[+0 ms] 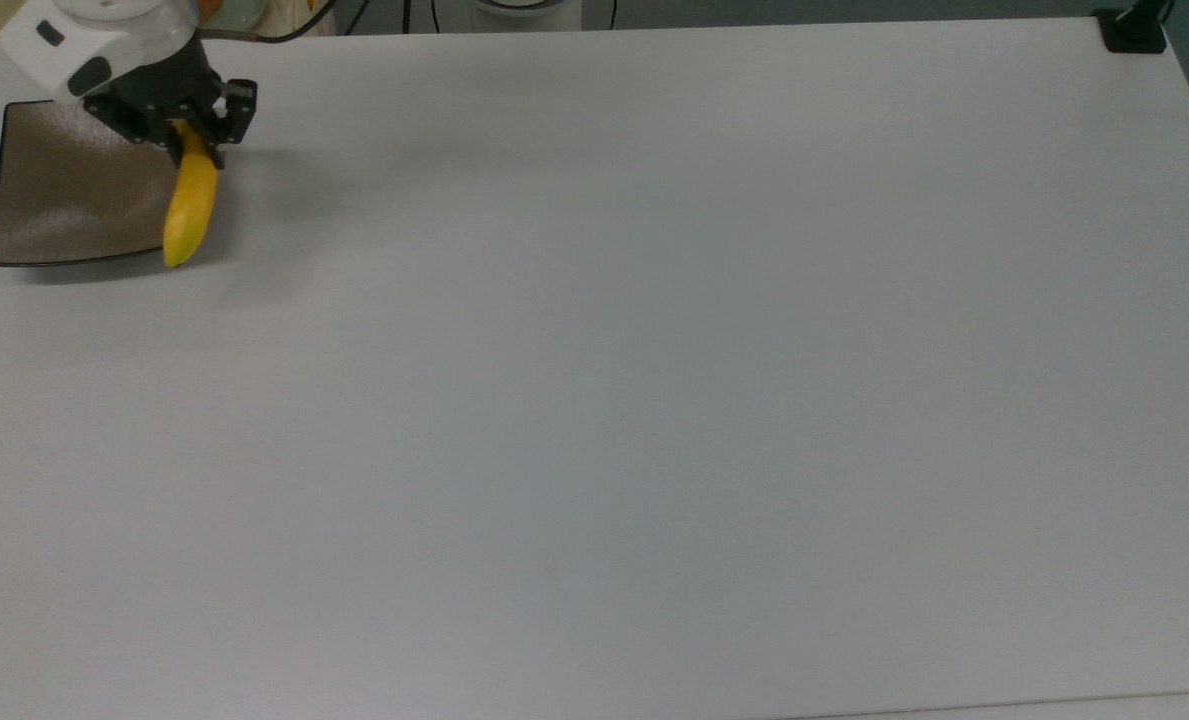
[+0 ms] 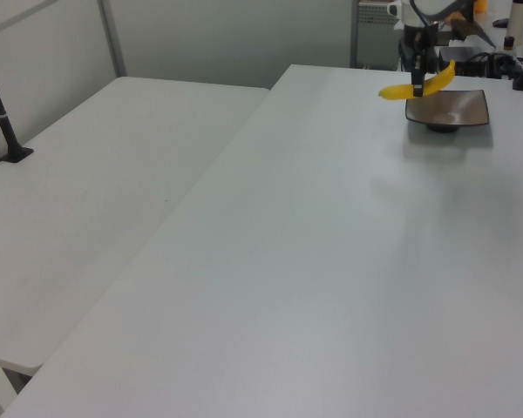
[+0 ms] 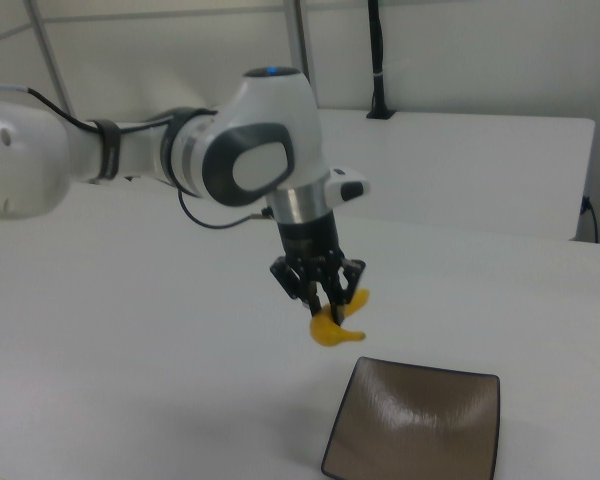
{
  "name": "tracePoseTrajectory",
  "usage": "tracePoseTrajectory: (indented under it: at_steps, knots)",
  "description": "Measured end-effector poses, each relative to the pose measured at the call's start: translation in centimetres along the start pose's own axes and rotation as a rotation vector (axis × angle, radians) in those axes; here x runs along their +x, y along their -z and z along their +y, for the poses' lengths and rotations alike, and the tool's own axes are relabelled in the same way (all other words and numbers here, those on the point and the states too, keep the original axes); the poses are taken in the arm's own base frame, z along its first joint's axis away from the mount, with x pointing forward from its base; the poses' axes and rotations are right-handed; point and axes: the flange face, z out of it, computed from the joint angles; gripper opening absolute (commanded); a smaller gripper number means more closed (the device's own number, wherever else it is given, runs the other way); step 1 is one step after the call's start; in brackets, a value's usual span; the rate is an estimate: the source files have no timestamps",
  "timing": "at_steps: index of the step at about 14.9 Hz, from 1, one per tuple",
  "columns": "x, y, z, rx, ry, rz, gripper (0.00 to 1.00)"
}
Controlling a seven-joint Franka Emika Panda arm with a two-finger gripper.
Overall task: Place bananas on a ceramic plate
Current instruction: 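Lower the banana onto the plate and open the gripper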
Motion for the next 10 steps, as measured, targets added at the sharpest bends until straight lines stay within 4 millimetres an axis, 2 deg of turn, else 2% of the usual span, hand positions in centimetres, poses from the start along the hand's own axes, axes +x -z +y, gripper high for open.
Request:
tracePoseTrajectory:
  at_steps: [4,5,6,8,10]
  knots:
    - [-2.2,-2.7,3.9,-0.034,0.022,0.036,0.19]
    - [-2.7,-3.2,4.8,-0.046,0.028,0.049,0.24]
    - [-3.3,-3.7,5.7,-0.055,0.032,0.055,0.37]
    - [-4.3,-4.6,7.0,-0.062,0.029,0.057,1.0]
    - [-4.8,-5.3,7.7,-0.06,0.022,0.046,1.0]
